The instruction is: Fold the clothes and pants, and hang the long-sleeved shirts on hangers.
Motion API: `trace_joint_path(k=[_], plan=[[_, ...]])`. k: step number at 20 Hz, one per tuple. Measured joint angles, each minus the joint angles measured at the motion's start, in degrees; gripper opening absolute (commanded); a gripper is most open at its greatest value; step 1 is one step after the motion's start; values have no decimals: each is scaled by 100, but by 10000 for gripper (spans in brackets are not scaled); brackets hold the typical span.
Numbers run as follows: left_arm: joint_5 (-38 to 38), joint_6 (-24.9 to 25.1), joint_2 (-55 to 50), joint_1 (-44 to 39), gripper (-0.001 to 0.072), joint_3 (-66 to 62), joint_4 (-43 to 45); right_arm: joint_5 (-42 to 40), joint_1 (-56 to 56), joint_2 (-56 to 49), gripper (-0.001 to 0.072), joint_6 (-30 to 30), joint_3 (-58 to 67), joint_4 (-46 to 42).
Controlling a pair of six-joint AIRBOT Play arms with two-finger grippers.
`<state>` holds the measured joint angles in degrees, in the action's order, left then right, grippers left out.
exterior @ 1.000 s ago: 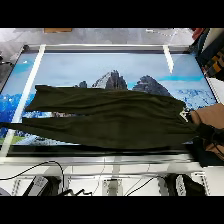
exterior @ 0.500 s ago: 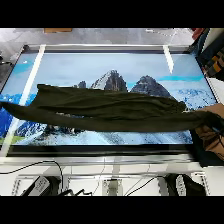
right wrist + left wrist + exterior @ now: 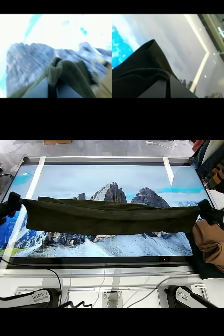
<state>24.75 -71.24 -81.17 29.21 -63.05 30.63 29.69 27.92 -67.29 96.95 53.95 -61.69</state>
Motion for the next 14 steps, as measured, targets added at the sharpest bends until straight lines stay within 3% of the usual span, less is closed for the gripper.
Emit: trace_joint_path(k=[6, 14], plan=[[-841, -210, -603, -546, 20, -160, -662, -1268, -531, -1434, 36, 868, 804, 538], [-1414, -251, -796, -710, 21, -369, -831, -2369, -732, -1945, 36, 1174, 1145, 767]])
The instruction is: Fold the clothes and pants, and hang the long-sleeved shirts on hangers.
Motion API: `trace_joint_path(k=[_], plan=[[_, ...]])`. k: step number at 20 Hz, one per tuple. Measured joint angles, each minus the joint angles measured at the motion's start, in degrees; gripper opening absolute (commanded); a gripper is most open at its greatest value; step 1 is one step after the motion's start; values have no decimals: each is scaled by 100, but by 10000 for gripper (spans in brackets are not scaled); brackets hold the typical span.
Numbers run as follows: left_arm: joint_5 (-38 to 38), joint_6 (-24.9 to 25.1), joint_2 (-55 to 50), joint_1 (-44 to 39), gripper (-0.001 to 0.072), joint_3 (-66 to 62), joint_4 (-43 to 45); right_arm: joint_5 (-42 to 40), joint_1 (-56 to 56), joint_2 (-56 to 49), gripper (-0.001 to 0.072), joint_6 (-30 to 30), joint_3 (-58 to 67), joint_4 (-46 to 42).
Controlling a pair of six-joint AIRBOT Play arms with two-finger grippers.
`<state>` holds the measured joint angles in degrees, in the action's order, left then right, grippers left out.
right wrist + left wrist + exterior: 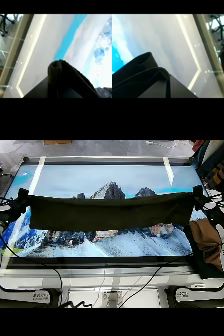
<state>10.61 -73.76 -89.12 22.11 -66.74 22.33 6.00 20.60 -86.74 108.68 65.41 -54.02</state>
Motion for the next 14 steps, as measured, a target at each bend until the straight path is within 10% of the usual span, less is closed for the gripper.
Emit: trace_joint_path(k=[10, 12, 13, 14], plan=[[-568, -50, -39, -162, 22, -39, -28, -638, -232, -313, 50, 42, 168, 144], [-754, -90, -63, -229, 255, -46, -35, -693, -291, -435, 499, 44, 321, 173], [-870, -111, -68, -251, 586, -57, -35, -719, -304, -485, 538, 42, 404, 170], [-946, -129, -72, -262, 658, -76, -33, -715, -313, -525, 538, 39, 483, 166]])
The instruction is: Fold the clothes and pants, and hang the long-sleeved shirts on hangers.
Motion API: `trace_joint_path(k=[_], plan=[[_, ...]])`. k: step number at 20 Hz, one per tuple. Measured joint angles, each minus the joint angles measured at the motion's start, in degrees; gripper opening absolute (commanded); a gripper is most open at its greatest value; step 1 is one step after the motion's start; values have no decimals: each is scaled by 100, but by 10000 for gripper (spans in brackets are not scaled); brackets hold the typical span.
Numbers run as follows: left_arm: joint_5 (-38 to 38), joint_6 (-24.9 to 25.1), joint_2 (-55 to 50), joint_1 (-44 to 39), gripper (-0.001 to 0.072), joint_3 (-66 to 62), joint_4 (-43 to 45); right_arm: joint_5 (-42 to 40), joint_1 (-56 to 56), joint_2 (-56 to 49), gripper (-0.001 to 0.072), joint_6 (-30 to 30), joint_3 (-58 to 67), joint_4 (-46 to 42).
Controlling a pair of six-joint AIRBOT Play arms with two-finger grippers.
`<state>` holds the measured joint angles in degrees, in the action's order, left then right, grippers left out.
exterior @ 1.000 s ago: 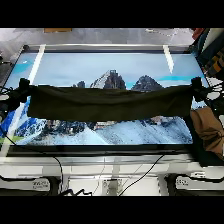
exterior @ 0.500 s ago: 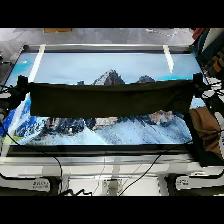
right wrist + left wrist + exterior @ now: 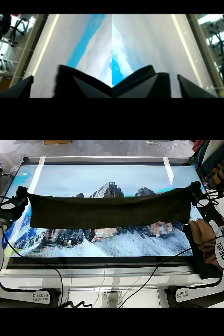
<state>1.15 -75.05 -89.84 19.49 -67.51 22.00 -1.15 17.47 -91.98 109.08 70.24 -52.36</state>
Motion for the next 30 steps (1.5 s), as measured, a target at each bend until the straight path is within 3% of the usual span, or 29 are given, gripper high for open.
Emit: trace_joint_path(k=[4, 9, 11, 14, 17, 19, 24, 30], plan=[[-105, -24, 116, -28, 637, -98, 450, 385, -4, -72, 537, -221, 389, -420], [72, -46, 625, 17, 638, -127, 1821, 1360, 2, -31, 538, -1069, 752, -728], [529, -48, 879, 173, 573, -120, 2138, 1755, 0, 13, 538, -1445, 811, -772], [1631, -131, 1311, 684, 573, 181, 2404, 2260, 2, 52, 538, -1921, 850, -811], [2380, -229, 1882, 1191, 574, 1099, 2496, 2645, 2, 63, 539, -2238, 870, -844], [2568, -428, 2179, 1412, 703, 1853, 2531, 2815, 2, 70, 546, -2352, 872, -848], [2675, -841, 2087, 1561, 710, 2776, 2479, 2986, 2, 70, 546, -2465, 872, -859], [2411, -752, 1303, 1443, 710, 2909, 1510, 3014, 2, 70, 546, -2498, 872, -857]])
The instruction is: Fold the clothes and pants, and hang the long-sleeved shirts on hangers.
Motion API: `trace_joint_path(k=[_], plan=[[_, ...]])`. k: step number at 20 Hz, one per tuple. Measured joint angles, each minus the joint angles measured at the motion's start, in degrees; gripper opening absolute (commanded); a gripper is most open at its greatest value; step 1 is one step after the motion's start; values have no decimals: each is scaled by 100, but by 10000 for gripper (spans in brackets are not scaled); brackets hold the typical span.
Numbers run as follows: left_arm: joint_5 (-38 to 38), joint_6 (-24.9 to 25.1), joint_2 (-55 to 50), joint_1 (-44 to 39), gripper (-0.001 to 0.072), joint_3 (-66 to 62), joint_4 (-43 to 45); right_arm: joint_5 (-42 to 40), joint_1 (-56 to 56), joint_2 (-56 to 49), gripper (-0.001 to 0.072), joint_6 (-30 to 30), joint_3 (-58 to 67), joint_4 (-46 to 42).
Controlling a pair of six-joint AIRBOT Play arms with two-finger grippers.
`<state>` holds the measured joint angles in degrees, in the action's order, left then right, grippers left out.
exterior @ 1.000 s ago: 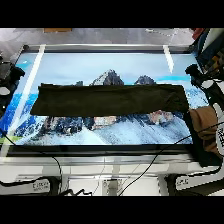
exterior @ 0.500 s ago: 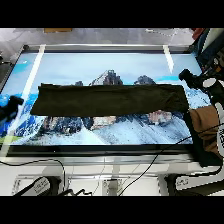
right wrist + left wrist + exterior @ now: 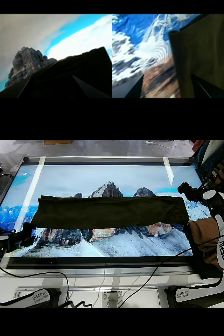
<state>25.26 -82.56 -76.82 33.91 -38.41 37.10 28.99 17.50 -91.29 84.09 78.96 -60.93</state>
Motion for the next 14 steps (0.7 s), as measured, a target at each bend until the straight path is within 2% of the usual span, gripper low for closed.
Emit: trace_joint_path(k=[6, 9, 10, 11, 12, 13, 14], plan=[[-597, 356, -739, -588, 700, -656, -227, 24, 0, 0, 546, -46, 2, -2], [-811, 424, -1163, -885, 699, -1213, -247, 188, 0, 2, 546, -330, 2, 0], [-868, 437, -1314, -964, 665, -1405, -256, 291, 0, 2, 545, -457, 2, 0], [-909, 439, -1440, -1023, 468, -1567, -264, 409, 0, 2, 545, -610, 2, 0], [-942, 437, -1561, -1073, 224, -1718, -267, 542, 0, 7, 545, -752, 2, -2], [-933, 437, -1652, -1104, 95, -1834, -247, 697, 0, 9, 543, -907, 2, -2], [-942, 437, -1700, -1134, 21, -1923, -247, 872, -4, 20, 515, -1071, 2, -2]])
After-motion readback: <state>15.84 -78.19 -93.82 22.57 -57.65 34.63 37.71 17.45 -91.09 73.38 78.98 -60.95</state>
